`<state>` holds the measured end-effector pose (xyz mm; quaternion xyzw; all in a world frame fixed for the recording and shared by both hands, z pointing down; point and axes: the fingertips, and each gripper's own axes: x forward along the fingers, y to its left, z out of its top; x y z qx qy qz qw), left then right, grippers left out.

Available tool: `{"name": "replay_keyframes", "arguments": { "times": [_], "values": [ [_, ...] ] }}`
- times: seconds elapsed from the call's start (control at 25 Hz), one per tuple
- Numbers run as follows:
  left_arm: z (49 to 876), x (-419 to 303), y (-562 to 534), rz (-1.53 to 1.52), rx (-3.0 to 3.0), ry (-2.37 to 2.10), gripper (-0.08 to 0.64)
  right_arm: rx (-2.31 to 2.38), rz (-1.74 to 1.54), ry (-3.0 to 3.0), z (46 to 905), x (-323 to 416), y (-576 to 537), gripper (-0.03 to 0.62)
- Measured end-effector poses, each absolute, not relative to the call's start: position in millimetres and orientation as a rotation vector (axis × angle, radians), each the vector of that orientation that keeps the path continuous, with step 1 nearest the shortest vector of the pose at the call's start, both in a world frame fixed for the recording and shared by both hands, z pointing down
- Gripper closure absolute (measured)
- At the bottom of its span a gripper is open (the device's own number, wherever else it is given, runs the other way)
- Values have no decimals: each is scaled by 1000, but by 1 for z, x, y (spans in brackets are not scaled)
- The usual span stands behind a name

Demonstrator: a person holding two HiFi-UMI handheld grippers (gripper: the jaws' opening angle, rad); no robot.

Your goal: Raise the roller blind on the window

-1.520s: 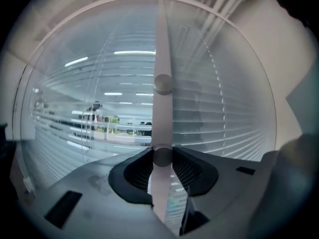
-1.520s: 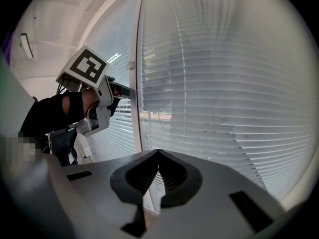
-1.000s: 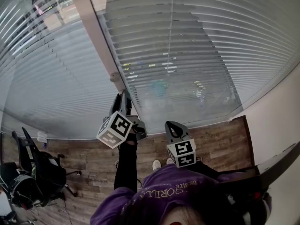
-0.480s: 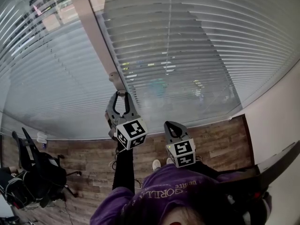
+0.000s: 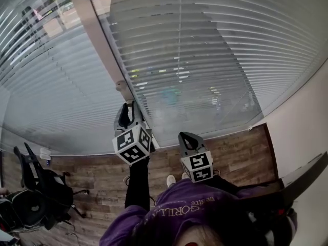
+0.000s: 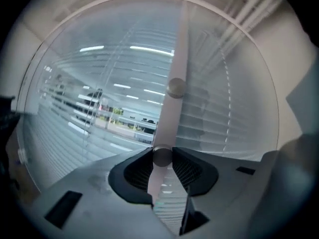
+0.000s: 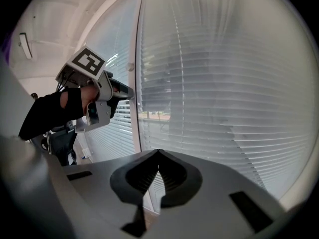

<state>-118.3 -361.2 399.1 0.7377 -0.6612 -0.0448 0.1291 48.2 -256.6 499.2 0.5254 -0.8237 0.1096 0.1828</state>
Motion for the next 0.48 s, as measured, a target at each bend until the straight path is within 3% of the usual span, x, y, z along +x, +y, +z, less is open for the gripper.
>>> {"name": "replay_keyframes", "arguments": {
  "times": [0.48],
  "values": [
    [407, -124, -363, -728, 1703, -1422, 436, 1488, 307, -2329, 499, 53, -259, 595]
  ]
}}
